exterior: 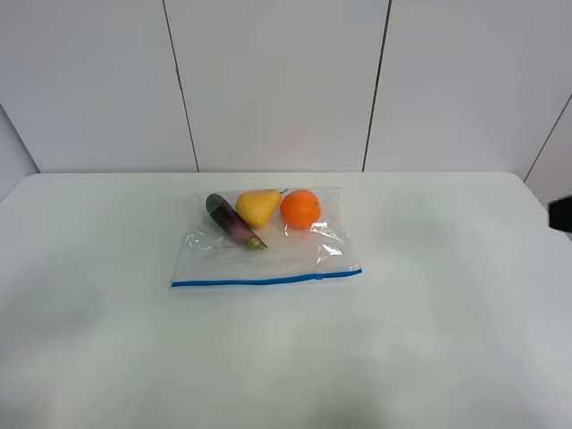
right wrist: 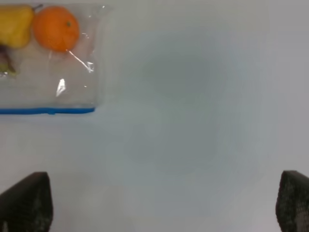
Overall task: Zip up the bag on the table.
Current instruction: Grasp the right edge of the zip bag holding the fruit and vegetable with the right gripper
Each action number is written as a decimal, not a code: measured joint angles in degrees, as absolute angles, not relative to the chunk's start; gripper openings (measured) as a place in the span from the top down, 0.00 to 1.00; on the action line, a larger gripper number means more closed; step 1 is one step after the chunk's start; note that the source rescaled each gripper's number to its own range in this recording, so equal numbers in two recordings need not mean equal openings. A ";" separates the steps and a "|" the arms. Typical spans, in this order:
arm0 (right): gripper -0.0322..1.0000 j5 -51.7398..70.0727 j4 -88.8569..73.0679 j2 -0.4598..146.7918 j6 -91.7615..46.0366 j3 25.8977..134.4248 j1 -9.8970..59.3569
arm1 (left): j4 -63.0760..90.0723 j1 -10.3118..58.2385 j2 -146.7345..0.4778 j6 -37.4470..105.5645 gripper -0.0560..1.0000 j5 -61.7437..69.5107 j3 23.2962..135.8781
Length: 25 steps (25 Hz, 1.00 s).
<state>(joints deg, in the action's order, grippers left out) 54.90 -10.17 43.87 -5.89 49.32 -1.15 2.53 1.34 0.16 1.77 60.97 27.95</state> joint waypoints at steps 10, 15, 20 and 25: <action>0.00 54.04 -24.64 83.32 -11.23 63.06 -1.15 | 2.53 1.34 0.16 1.77 0.00 60.97 27.95; 0.00 51.59 -38.51 99.07 -21.83 64.67 -1.15 | 2.53 1.34 0.16 1.77 0.00 60.97 27.95; 0.00 51.18 -52.46 110.54 -32.68 64.67 -1.15 | 2.53 1.34 0.16 1.77 0.00 60.97 27.95; 0.00 51.01 -63.26 118.45 -40.65 64.72 -1.15 | 2.53 1.34 0.16 1.77 0.00 60.97 27.95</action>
